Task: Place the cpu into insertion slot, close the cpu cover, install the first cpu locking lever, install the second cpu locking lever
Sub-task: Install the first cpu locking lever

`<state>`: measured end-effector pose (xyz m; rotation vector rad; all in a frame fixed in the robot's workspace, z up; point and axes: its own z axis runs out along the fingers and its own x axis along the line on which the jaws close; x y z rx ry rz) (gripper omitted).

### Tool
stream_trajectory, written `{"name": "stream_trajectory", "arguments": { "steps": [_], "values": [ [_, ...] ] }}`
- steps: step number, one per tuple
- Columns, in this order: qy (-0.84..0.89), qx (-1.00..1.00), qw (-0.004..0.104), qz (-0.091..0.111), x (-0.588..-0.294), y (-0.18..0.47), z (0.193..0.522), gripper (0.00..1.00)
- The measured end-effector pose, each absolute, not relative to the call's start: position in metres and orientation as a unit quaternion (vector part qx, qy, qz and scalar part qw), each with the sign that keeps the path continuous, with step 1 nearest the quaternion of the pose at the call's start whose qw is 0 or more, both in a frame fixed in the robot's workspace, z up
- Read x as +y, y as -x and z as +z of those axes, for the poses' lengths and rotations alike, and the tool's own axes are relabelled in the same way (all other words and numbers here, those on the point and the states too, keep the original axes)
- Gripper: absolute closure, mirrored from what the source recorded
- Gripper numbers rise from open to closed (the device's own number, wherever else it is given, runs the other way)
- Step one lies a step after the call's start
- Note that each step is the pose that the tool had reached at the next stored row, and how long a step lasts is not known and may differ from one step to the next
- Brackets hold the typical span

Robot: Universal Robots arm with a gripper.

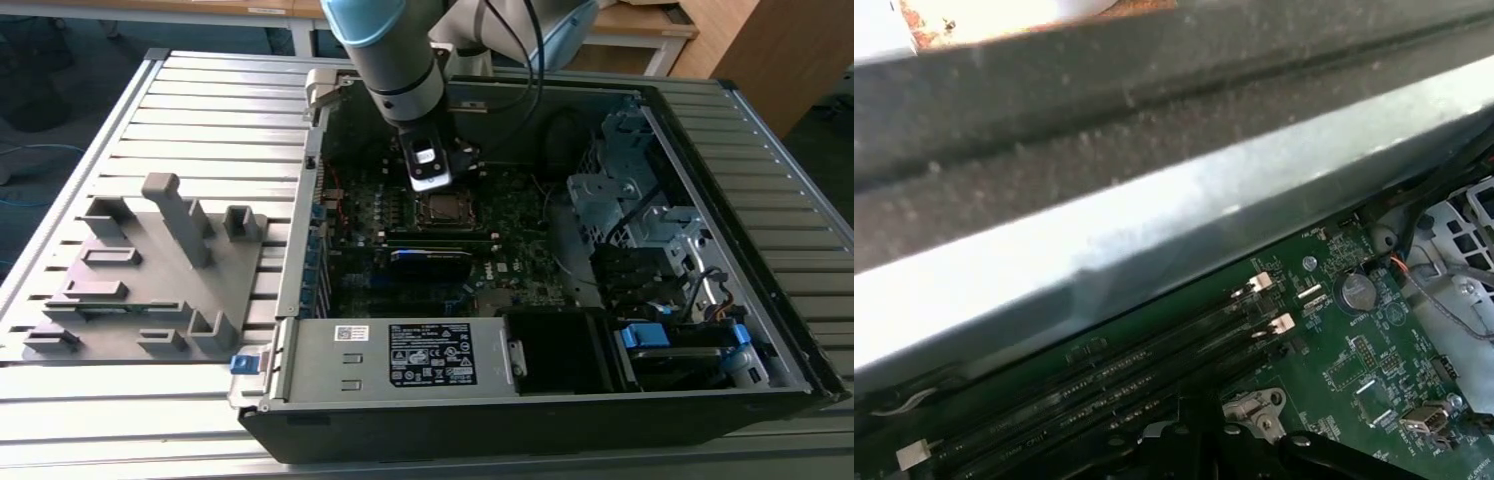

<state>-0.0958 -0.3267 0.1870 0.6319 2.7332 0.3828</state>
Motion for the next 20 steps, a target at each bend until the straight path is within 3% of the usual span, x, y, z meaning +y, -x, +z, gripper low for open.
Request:
{"name": "stream_trajectory", "arguments": {
  "steps": [20],
  "values": [
    [-0.221, 0.954, 0.154, 0.133, -0.3267, 0.0929, 0.1828, 0.90]
  ]
}}
